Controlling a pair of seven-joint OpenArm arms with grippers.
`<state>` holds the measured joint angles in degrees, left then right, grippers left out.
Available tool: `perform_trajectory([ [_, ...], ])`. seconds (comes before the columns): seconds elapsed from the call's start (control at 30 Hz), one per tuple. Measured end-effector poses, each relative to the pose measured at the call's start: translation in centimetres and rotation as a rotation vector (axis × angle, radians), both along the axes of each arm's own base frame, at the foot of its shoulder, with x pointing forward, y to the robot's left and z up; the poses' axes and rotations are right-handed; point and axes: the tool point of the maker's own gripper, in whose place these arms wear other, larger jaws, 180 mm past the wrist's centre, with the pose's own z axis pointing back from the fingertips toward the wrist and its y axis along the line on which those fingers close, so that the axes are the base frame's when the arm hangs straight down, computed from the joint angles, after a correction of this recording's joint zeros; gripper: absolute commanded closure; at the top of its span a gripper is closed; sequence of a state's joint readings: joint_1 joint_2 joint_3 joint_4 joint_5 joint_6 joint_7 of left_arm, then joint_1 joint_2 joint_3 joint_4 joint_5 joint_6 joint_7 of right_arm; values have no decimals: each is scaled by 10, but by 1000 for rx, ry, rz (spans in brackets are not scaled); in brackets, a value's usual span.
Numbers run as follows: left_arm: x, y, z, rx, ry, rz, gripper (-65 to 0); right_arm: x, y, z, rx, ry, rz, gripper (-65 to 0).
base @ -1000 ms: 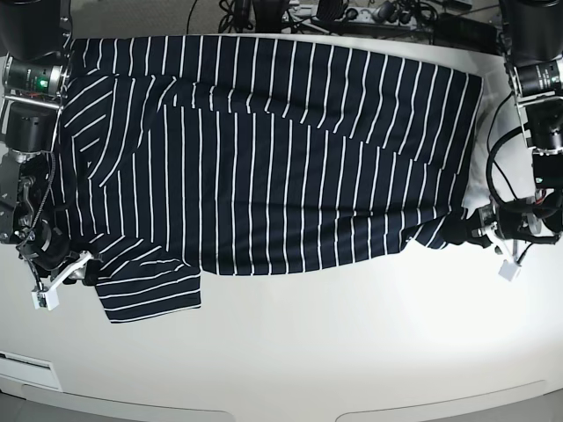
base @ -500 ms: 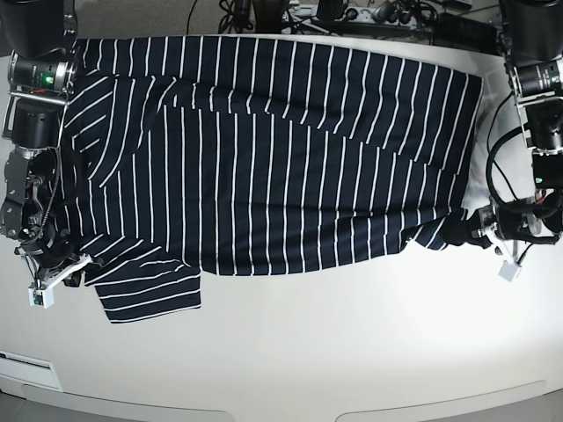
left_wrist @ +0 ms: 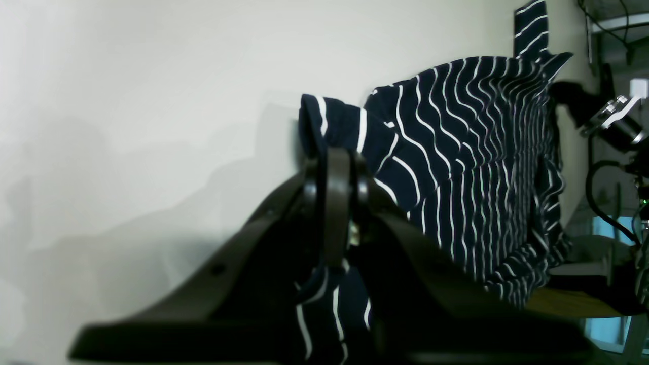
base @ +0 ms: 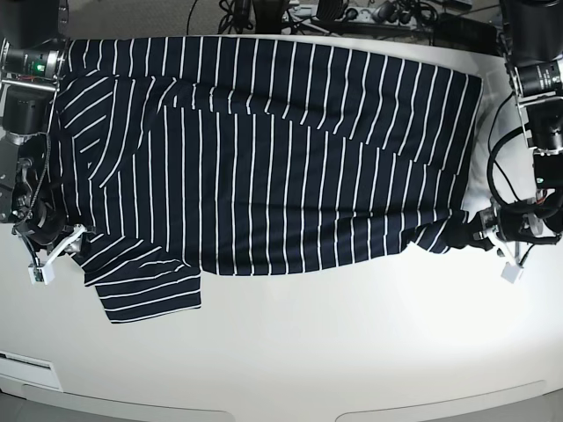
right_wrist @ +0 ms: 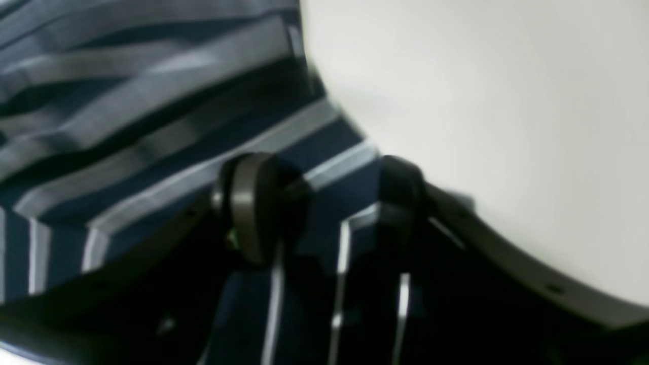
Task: Fold the T-shirt properly
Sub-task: 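Move the right gripper to the opposite side edge near the hem and grasp, then lift the hem with both grippers and fold it toward the collar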
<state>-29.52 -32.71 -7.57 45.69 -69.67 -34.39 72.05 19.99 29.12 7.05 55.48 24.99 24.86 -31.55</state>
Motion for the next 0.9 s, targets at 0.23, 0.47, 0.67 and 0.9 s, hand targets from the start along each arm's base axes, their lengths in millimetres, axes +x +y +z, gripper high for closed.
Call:
perform_trajectory([
  [0.23, 0, 1, 1, 4, -6, -4, 0, -16, -22, -11, -71, -8, -58, -353],
  [0.47, 0, 2, 1, 6, -5, -3, 0, -18, -23, -13, -85, -8, -56, -353],
  [0.67, 2, 4, 3, 6, -18, 10, 0, -6, -27, 2, -102, 5, -43, -354],
  [0.9, 1, 8, 4, 15, -17, 12, 0, -15, -33, -6, -100, 10, -83, -354],
])
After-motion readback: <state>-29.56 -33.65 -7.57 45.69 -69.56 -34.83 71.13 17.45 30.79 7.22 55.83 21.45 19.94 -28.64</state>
